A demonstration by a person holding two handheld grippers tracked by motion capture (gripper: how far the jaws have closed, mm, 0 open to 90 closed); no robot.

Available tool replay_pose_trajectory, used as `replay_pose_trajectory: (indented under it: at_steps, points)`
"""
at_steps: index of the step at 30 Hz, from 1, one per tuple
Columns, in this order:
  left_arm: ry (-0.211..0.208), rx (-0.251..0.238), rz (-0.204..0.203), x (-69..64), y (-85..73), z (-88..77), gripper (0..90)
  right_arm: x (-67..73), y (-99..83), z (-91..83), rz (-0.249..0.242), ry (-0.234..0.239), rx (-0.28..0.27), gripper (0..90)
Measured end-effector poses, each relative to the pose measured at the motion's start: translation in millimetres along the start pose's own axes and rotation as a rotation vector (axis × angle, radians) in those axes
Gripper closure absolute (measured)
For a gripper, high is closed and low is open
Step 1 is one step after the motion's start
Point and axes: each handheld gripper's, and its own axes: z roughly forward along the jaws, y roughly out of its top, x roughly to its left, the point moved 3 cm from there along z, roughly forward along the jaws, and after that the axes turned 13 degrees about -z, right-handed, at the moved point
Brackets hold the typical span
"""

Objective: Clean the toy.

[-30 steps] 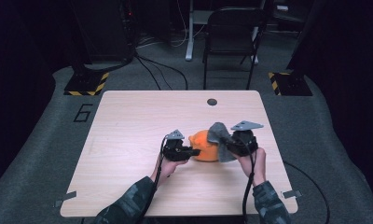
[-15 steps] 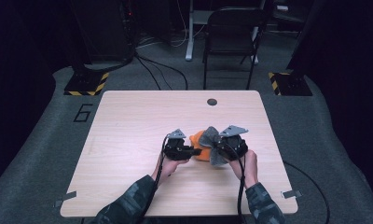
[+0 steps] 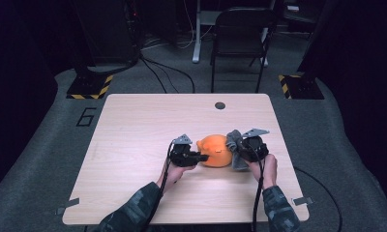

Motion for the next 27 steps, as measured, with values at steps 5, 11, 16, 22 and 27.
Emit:
replay_pose_trajectory:
  at_steps: [5,11,16,22,27]
  points:
    - [-0.005,0.001,-0.006,0.3,0.3,0.3,78.5,-11.1,-16.0,18.8,0.039,-0.008,0.057,75.3]
    - [-0.008,0.000,-0.008,0.9,0.9,0.0,78.5,-15.0,-32.1,43.4,0.074,0.026,0.125,75.2]
    - [-0.007,0.000,-0.008,0.8,0.4,-0.7,78.5,-21.9,-24.9,24.7,0.052,-0.012,0.125,75.3]
    - [-0.007,-0.003,-0.004,1.1,1.4,0.6,78.4,-17.3,10.2,-30.8,0.037,-0.045,-0.043,75.5]
    - [-0.005,-0.003,-0.001,1.6,0.3,-0.2,78.3,19.0,37.7,-42.5,-0.073,0.002,-0.123,75.5]
